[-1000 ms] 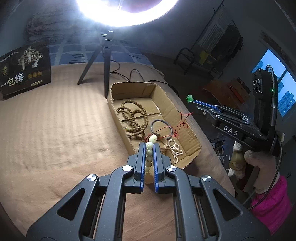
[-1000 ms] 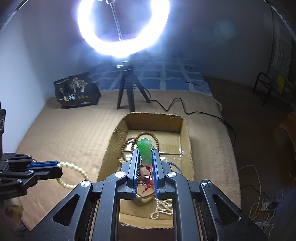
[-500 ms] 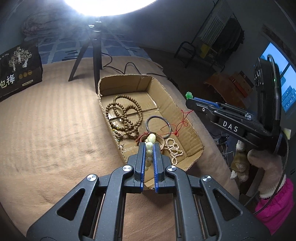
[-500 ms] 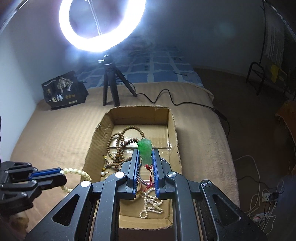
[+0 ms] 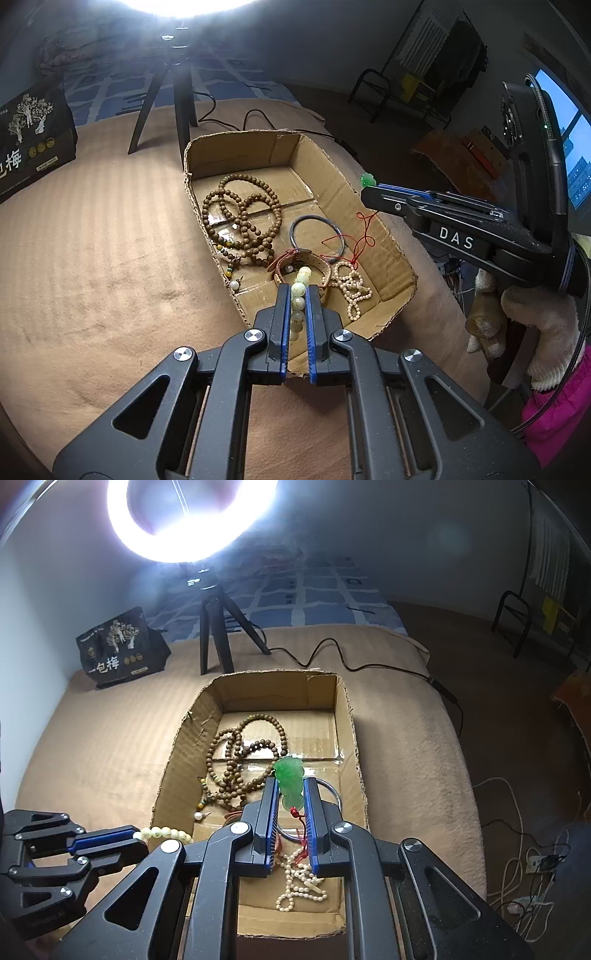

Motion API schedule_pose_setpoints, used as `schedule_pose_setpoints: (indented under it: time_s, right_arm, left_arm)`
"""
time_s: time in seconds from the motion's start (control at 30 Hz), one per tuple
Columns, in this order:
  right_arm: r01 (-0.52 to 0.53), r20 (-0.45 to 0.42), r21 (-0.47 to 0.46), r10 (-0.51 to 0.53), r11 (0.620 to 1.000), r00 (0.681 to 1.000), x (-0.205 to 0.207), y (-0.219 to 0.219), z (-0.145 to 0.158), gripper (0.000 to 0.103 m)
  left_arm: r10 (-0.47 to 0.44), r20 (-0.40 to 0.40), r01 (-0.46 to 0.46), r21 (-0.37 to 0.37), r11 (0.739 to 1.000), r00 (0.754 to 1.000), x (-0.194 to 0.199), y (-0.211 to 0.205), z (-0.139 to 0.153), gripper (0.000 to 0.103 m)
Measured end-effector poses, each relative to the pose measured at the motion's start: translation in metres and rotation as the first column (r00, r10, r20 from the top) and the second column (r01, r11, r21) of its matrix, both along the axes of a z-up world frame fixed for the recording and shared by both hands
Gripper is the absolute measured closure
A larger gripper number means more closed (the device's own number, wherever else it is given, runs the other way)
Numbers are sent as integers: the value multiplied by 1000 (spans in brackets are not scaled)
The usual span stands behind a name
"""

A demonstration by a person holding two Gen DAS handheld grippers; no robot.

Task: Organize jewelry
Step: 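Lower both grippers into the box and open them to release the jewelry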

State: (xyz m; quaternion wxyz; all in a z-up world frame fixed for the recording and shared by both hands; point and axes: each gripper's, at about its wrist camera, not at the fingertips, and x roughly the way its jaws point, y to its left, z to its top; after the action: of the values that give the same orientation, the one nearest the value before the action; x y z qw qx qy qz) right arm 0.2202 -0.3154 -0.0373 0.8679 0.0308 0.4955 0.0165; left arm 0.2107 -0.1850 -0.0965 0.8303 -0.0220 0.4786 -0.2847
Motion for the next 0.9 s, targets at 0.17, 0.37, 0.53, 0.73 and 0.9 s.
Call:
schedule_pose_setpoints:
  time_s: [0.17,0.37,0.53,0.73,0.9]
  right_arm:
    - [-3,-1,-1,3,1000,1000,1,0,-1,91]
    - [-16,3,0,16,1000,1000,-1,5,0,91]
    - [-22,-3,-12,22,1000,1000,-1,9,1,83]
    - [-14,6,-23,15,1000,1000,-3,11,6,65]
    - [-11,23,-27,11,1000,1000,-10,16,16,65]
  left_arm:
    - [-1,6,1,4,1000,1000,-1,-1,1,98]
    - [4,13,-4,7,1000,1000,-1,0,4,97]
    - [8,38,-9,29,1000,999,-3,1,8,97]
    - [18,54,-20,41,999,998,-7,4,12,97]
    - [21,72,-24,37,999,997,-15,11,22,97]
